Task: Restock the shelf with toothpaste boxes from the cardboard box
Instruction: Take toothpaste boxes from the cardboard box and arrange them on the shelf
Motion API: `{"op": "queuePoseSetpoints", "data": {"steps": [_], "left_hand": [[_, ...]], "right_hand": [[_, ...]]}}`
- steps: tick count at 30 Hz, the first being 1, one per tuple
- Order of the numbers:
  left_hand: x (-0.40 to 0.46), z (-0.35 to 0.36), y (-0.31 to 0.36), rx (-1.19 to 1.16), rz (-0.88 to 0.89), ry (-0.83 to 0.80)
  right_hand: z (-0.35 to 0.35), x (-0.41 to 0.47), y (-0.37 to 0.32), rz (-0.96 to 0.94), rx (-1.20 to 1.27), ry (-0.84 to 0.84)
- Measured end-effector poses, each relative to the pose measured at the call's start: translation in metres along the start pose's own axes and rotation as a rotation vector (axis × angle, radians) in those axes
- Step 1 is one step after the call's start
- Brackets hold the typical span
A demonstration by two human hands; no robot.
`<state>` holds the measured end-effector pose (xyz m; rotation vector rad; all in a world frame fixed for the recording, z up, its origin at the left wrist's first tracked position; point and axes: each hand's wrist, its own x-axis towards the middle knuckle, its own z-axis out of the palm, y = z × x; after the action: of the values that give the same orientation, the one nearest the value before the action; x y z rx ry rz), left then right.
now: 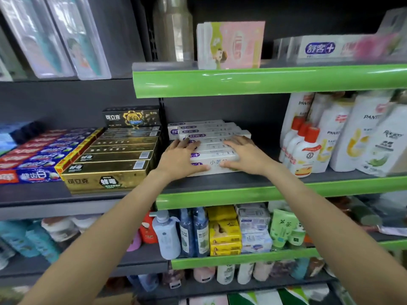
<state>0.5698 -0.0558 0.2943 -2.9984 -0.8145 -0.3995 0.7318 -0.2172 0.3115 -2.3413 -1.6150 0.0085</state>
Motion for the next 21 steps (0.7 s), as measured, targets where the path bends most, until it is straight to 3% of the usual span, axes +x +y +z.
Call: {"op": "queuePoseSetpoints", "data": {"steps": [4, 6, 9, 11, 17, 21], "left_hand": [[0.001, -0.007, -0.002, -0.029, 0.017, -0.036], [-0.002, -0.017, 0.004, -0.152, 0.016, -0.023], [0.015, -0.029, 0.008, -0.376, -0.080, 0.156], [0.039, -0.032, 0.004, -0.322, -0.145, 0.221], [0.101, -0.004, -0.031, -0.068, -0.230, -0.209], [0.112, -0.004, -0.031, -0.028, -0.205, -0.274]], "right_hand": [[-0.005, 0.002, -0.003, -0.021, -0.100, -0.063], [-0.011, 0.005, -0.002, -0.009, -0.086, -0.035], [-0.019, 0.029, 0.007, 0.107, 0.009, 0.013], [-0.017, 0.052, 0.014, 0.186, 0.009, 0.035], [0.001, 0.092, 0.025, 0.201, 0.015, -0.063], [0.003, 0.104, 0.018, 0.203, -0.010, -0.064]]}}
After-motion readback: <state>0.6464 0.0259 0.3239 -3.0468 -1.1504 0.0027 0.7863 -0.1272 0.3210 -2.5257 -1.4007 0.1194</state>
